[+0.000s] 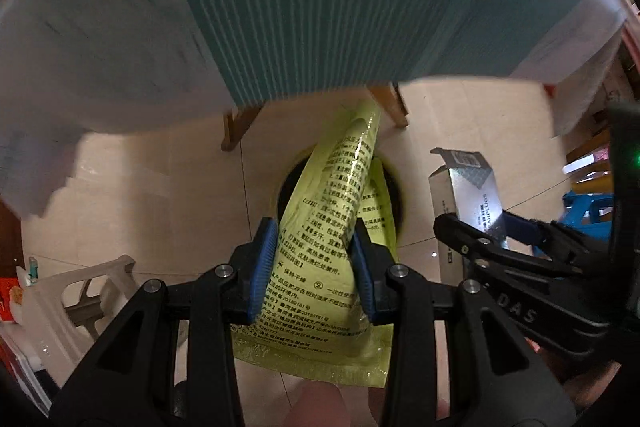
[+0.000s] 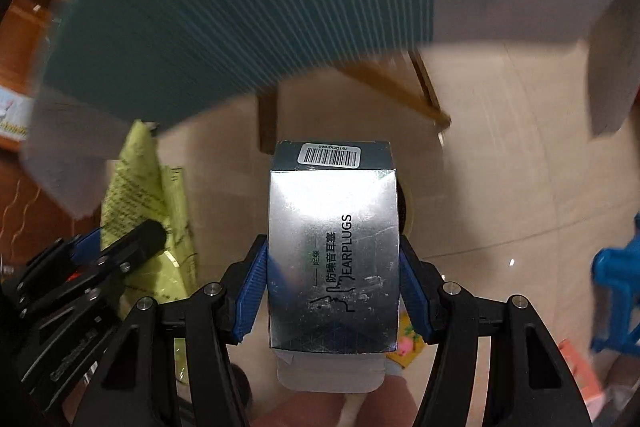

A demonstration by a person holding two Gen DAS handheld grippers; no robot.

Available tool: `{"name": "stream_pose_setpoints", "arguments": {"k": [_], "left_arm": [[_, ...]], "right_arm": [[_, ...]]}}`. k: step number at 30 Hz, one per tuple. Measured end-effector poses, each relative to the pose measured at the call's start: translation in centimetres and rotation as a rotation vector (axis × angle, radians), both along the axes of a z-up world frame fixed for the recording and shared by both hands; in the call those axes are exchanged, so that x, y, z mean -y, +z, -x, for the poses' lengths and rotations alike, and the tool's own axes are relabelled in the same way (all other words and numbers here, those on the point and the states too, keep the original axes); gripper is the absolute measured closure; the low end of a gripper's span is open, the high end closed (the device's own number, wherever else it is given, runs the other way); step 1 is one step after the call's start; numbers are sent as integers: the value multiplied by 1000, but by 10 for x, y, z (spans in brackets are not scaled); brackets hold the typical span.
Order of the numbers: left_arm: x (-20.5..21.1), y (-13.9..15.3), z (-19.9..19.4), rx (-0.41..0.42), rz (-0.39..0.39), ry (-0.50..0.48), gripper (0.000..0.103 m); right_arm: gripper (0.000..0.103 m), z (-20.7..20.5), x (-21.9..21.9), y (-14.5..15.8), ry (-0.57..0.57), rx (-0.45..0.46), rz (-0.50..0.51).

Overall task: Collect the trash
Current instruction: 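Carry pouch and box to the bin and open both grippers over it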

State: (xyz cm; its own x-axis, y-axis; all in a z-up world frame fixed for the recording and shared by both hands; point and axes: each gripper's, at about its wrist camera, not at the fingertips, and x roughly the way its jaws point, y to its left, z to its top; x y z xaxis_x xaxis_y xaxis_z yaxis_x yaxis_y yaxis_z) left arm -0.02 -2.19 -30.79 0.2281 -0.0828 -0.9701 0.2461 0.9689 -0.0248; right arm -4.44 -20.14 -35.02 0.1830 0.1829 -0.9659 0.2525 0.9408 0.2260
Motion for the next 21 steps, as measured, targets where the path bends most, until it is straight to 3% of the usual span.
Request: {"name": "stream_pose_setpoints", "arguments": {"k": [7, 12, 14, 21], "left_arm": [[3, -102, -7, -10, -23, -6, 67], [9, -149, -14, -65, -6, -2, 55], [11, -159, -20, -75, 2, 10, 55], [9, -172, -30, -93, 4, 40, 53]], "right_arm": [[42, 2, -3, -130, -49, -53, -34], [37, -9, -9, -188, -58, -68, -62], [22, -12, -8, -203, -69, -82, -46], [21, -19, 2, -203, -90, -62, -45]]}}
